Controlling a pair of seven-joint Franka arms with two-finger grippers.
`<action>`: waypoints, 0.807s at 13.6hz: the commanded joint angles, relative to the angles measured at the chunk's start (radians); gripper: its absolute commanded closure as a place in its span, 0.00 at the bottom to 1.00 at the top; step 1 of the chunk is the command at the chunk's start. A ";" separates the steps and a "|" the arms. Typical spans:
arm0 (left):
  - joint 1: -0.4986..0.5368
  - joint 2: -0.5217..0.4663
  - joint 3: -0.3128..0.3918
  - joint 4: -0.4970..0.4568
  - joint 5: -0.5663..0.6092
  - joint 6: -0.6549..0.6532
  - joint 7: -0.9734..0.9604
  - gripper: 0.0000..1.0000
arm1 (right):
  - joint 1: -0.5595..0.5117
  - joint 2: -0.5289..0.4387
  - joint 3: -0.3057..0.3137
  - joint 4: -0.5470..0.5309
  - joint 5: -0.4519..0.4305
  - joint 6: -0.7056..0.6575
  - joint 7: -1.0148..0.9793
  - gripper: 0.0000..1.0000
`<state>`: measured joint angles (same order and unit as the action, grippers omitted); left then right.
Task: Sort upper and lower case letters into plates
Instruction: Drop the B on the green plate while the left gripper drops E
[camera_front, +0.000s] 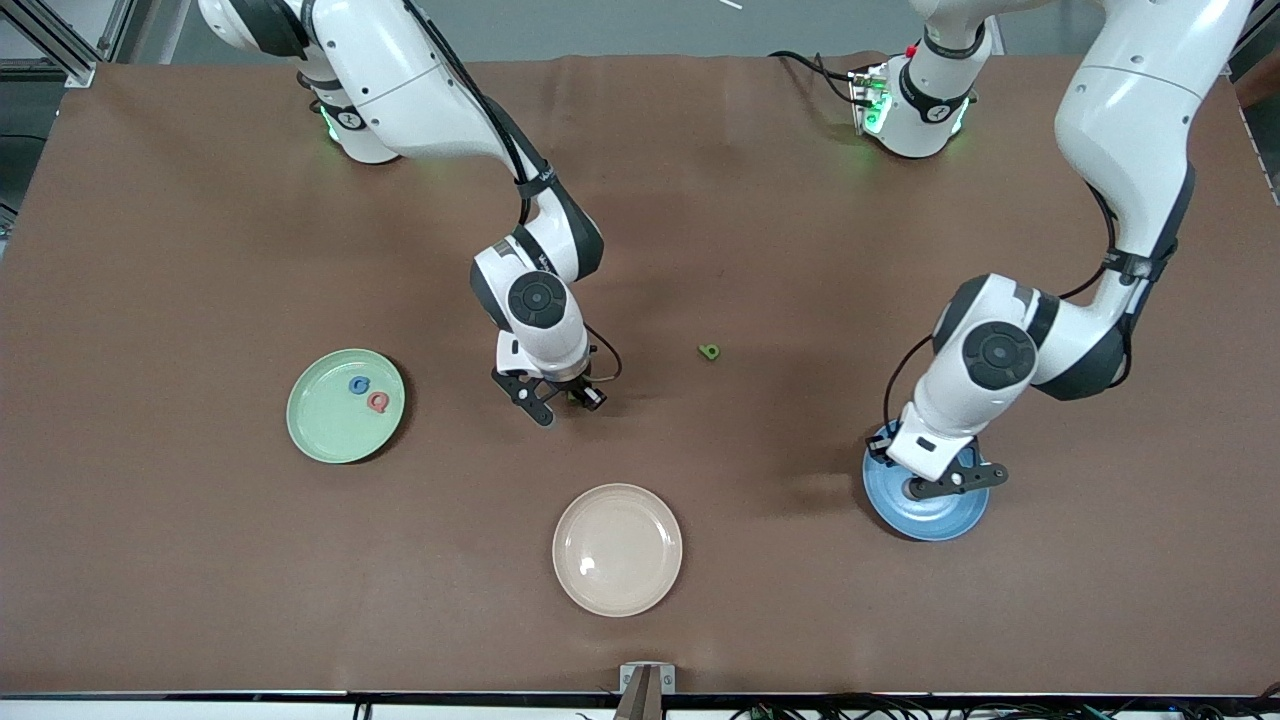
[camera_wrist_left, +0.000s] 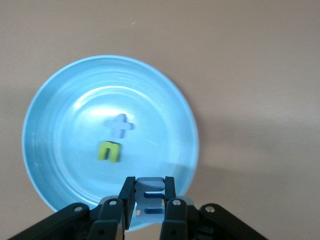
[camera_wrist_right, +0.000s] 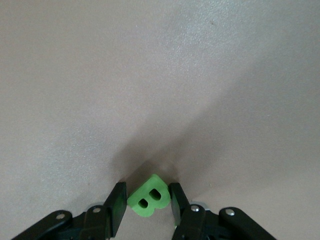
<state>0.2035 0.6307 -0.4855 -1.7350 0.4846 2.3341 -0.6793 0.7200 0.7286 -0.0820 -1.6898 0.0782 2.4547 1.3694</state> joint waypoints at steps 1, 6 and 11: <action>0.022 0.043 -0.007 0.009 0.020 0.008 0.015 0.86 | -0.001 0.020 -0.008 0.007 -0.023 0.001 0.014 0.70; 0.024 0.075 -0.002 0.011 0.019 0.021 0.014 0.54 | -0.022 0.008 -0.010 0.009 -0.026 -0.016 -0.007 1.00; 0.019 0.063 -0.007 0.009 0.020 0.019 0.006 0.04 | -0.151 -0.099 -0.010 -0.014 -0.028 -0.198 -0.264 1.00</action>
<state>0.2264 0.7040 -0.4873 -1.7274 0.4846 2.3532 -0.6657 0.6403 0.7075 -0.1081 -1.6726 0.0676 2.3219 1.2002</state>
